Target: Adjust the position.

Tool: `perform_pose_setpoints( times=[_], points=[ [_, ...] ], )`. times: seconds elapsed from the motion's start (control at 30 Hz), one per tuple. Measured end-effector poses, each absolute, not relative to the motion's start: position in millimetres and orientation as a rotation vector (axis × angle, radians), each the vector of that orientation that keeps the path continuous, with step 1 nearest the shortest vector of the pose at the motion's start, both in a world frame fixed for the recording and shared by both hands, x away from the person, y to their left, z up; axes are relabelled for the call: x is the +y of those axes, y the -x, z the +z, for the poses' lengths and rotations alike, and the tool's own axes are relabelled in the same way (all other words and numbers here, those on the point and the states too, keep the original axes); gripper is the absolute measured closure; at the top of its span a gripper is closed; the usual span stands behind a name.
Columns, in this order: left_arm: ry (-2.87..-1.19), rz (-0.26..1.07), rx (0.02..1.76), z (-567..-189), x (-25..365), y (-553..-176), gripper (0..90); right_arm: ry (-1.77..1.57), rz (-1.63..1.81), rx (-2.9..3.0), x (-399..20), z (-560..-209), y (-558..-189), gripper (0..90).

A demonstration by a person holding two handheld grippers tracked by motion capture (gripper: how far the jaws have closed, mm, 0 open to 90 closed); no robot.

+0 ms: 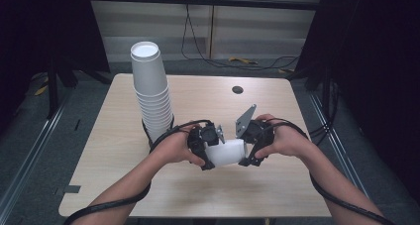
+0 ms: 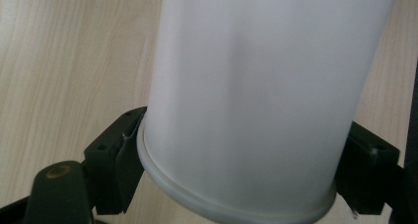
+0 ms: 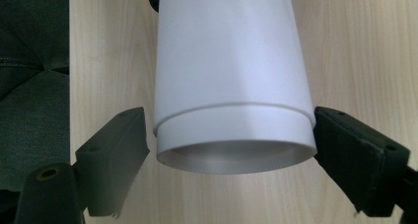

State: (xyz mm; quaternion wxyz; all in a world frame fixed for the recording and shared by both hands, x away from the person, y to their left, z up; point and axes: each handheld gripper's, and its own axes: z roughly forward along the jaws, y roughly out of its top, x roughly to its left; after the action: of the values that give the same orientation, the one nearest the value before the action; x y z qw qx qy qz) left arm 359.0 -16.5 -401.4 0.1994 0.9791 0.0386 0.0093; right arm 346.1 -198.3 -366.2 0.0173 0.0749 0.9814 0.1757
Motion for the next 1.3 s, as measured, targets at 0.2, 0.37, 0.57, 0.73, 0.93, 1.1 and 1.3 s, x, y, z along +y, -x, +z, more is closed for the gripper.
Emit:
perform_pose_setpoints(
  times=[0.2, 0.37, 0.57, 0.73, 0.93, 1.1, 1.3],
  points=[
    [-2.755, 0.021, 0.1, -401, -18, -358, 18.5, -0.205, 0.497, 3.061, -195, -370, -345, 15.5],
    [-2.763, 0.016, 0.085, -402, -20, -357, 18.5, -0.196, 0.468, 3.061, -190, -370, -344, 15.7],
    [-2.74, 0.007, 0.124, -403, -21, -355, 18.3, -0.163, 0.449, 3.081, -185, -374, -344, 19.0],
    [-2.763, 0.014, 0.079, -402, -21, -356, 18.1, -0.155, 0.438, 3.085, -182, -377, -345, 24.1],
    [-2.739, 0.008, 0.083, -402, -18, -358, 14.6, -0.149, 0.463, 3.054, -184, -380, -344, 26.0],
    [-2.692, 0.016, 0.075, -403, -15, -359, 10.1, -0.155, 0.516, 3.052, -189, -380, -345, 25.8],
    [-2.674, 0.011, 0.079, -401, -12, -360, 9.6, -0.174, 0.564, 3.038, -195, -381, -345, 25.6]
  ],
)
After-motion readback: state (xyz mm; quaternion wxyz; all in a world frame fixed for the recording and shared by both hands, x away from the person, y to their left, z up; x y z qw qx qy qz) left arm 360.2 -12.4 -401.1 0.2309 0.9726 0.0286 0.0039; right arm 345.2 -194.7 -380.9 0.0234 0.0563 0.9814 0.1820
